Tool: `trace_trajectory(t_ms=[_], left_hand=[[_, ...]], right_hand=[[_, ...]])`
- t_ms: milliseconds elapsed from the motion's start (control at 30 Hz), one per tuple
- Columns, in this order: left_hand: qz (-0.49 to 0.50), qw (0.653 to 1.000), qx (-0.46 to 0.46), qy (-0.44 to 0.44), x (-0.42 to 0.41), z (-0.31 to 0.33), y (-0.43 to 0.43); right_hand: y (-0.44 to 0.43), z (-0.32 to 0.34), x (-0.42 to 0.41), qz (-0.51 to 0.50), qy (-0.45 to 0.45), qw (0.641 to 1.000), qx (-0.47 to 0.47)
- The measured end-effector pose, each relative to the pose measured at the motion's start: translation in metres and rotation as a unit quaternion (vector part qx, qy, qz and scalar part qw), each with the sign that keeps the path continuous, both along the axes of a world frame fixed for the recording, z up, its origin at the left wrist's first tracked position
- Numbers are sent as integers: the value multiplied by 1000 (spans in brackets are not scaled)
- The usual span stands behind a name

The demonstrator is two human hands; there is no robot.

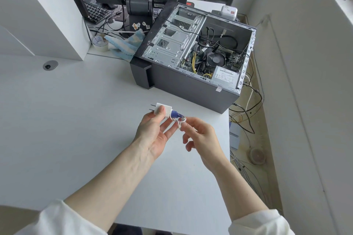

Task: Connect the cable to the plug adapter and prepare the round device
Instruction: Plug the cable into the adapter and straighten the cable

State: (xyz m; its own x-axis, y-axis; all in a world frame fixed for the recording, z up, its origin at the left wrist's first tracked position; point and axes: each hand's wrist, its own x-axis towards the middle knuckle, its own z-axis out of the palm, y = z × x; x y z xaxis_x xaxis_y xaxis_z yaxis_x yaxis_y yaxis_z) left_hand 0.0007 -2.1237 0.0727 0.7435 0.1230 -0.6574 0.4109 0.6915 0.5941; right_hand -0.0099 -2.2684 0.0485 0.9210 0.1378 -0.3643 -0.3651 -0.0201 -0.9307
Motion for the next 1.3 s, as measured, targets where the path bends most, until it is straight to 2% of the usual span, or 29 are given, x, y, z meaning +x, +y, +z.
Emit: trace_trajectory(t_ms=[133,300,400,633,933,1200,1300], left_hand=[[-6,1000,4,-9,-1,-2,0],[5,1000,7,-9,0,-7,2],[27,999,18,3,1,-8,5],[52,998,11,13,-2,-10,10],[50,999,-3,5,-8,-4,7],[44,999,16,4,-6,-6,9],[36,999,27,9,-7,-6,9]], right_hand=[[0,2,-3,1,37,999,12],[0,4,-7,-7,140,984,109],[-3,3,-12,6,118,985,127],[-11,6,-15,-4,45,993,108],[-3,8,-3,-126,15,989,73],[-4,14,2,-99,-1,988,119],[-3,15,5,-93,-19,992,84]])
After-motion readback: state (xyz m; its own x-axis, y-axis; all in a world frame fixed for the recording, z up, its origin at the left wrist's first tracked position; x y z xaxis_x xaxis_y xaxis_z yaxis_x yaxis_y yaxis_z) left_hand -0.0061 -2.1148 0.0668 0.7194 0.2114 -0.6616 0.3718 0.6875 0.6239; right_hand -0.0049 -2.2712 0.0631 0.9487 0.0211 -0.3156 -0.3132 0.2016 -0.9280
